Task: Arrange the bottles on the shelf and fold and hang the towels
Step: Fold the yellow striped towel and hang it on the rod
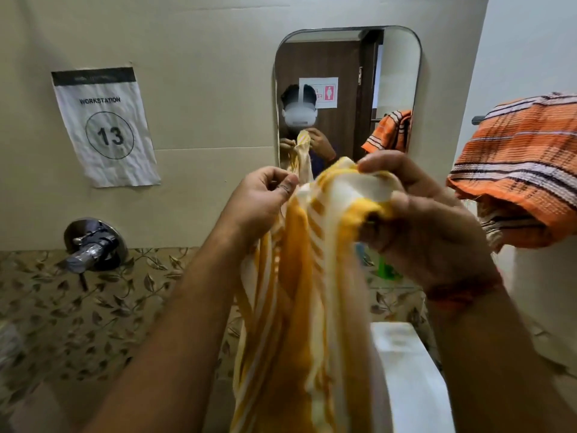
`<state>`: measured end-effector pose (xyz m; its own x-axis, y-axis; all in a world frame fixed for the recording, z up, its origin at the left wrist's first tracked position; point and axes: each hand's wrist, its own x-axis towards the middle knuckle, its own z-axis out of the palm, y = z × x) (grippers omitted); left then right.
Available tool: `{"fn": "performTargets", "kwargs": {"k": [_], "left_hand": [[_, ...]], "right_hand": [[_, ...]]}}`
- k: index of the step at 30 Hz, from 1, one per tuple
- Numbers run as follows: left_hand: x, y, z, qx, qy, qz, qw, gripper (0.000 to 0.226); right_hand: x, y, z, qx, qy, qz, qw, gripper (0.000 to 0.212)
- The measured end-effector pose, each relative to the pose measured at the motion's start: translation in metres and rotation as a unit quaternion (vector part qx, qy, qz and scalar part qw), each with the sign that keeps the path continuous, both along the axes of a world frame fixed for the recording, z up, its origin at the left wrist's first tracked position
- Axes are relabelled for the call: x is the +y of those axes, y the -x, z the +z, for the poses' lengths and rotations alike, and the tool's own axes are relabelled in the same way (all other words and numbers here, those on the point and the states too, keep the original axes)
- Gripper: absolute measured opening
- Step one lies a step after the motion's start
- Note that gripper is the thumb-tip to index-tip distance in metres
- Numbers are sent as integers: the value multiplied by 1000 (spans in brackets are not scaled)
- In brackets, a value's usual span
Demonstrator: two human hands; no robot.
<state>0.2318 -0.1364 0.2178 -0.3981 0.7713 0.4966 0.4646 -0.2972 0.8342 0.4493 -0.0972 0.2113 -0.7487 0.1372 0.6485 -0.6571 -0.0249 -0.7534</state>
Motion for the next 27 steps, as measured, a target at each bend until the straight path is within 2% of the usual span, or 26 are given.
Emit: {"fn": "performTargets", "kwargs": {"k": [2, 3, 4, 5, 6, 8, 10, 11, 12, 13, 15, 16, 17, 19, 21, 25, 27], "left_hand": [[-6, -8, 9, 17, 48, -42, 998, 19], [-9, -10, 12, 5, 57, -71, 996, 21], [-11, -10, 13, -32, 53, -114, 992, 19], [-12, -8, 12, -84, 43, -165, 982, 17], [-15, -6, 11, -128, 30, -208, 969, 14], [-16, 1, 6, -168, 10, -265, 949, 12], [-16, 2, 5, -169, 9, -302, 938, 20], [-18, 1, 6, -166, 8, -324, 931, 25], [-20, -1, 7, -163, 7, -347, 924, 29], [-22, 0, 8, -157, 6, -368, 916, 31], [-28, 0, 9, -133, -1, -388, 912, 35], [-30, 1, 9, -121, -6, -380, 917, 37], [-32, 2, 9, -113, -12, -365, 924, 38], [-34, 2, 7, -110, -23, -333, 936, 36], [-36, 5, 2, -117, -24, -312, 943, 35], [-39, 16, -16, -52, 70, -222, 971, 41], [-39, 15, -26, -62, 74, -174, 980, 35]], "right_hand": [[-3, 1, 2, -30, -7, 93, 995, 64], [-3, 1, 3, -45, -25, 81, 995, 68], [-2, 1, 5, -63, -59, 28, 996, 62], [-3, 3, 8, -85, -118, -66, 987, 50], [-3, 7, 10, -108, -181, -180, 961, 37], [-1, 22, 8, -129, -276, -372, 877, 18], [2, 36, 0, -108, -339, -500, 789, 19], [4, 42, -4, -91, -356, -535, 761, 20], [8, 46, -7, -79, -357, -539, 759, 22], [10, 48, -8, -76, -336, -517, 783, 22], [11, 48, -7, -88, -253, -412, 871, 18], [11, 47, -7, -94, -213, -361, 903, 16], [12, 46, -8, -99, -194, -341, 915, 19], [15, 46, -10, -102, -207, -372, 899, 30], [13, 48, -10, -88, -225, -411, 879, 31], [10, 44, -5, -37, -185, -467, 864, 27], [11, 41, -3, -44, -184, -474, 860, 28]]}}
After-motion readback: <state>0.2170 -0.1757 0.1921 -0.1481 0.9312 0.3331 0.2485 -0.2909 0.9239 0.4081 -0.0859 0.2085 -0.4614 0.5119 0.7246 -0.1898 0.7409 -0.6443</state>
